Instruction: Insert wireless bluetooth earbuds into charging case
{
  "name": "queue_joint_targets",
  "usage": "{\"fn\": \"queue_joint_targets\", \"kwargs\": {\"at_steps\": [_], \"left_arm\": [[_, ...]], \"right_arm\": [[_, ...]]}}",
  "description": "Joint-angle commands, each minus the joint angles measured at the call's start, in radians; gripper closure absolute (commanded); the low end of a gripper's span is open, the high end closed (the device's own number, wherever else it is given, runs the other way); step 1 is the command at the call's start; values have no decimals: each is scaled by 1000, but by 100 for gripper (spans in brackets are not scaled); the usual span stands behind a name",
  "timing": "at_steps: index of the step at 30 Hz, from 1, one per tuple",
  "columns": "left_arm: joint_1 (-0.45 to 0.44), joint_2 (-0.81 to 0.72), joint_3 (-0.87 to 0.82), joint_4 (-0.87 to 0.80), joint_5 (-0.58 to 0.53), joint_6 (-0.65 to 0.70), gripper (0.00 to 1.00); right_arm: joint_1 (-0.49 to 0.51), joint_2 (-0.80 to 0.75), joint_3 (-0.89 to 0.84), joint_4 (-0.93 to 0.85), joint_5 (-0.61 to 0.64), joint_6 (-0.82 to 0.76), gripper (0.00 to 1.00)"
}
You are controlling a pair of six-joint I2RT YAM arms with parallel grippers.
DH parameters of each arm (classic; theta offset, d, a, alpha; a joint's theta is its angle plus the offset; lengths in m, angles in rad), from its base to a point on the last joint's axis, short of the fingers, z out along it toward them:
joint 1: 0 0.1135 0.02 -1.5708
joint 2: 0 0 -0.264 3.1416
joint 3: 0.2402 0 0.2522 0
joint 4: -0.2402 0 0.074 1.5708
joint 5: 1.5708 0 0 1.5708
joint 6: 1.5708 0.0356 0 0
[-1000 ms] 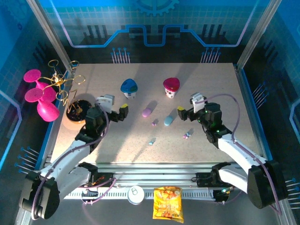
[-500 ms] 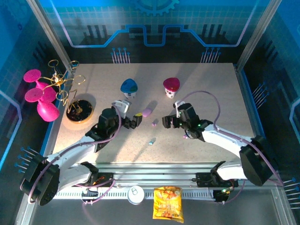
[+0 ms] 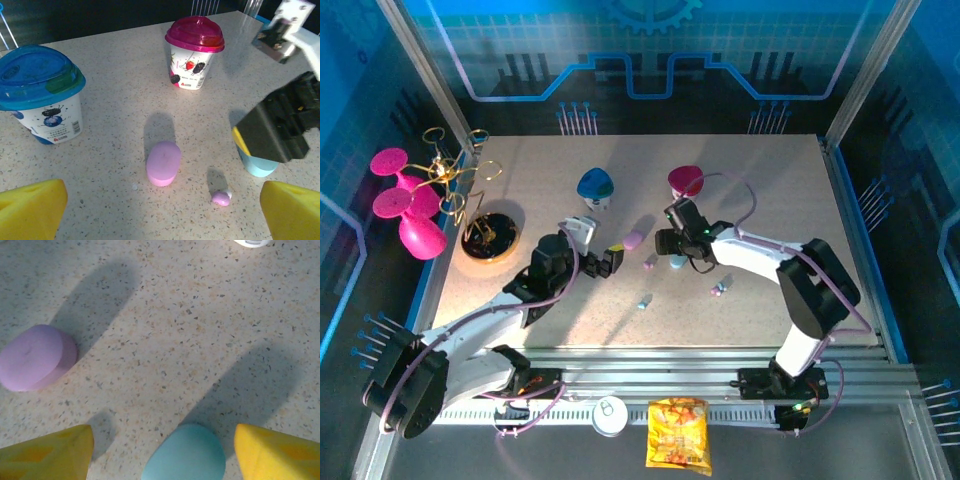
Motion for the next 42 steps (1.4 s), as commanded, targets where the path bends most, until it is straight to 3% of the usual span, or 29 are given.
{"fn": "queue_joint_targets", "kwargs": {"at_steps": [1,8,22,29,34,42], "left_arm": [[-14,-20,-13,8,-7,-16,1],[-22,1,-2,9,-6,-16,1],[-33,50,12,35,2,-18,0],[-56,100,16,63,8,-15,1],[-85,136,32,75,30,13,1],[-119,126,26,67,29,29,1]], "right_arm": [[9,70,66,-99,20,28,29],[7,133,100,-105,-31,-2,28],[18,-49,-88,-57,-215,54,23],[-14,-134,-142,-21,-165,53,23],[-53,-63,-61,-53,-160,10,21],[-47,129,124,-80,-204,-47,25]]}}
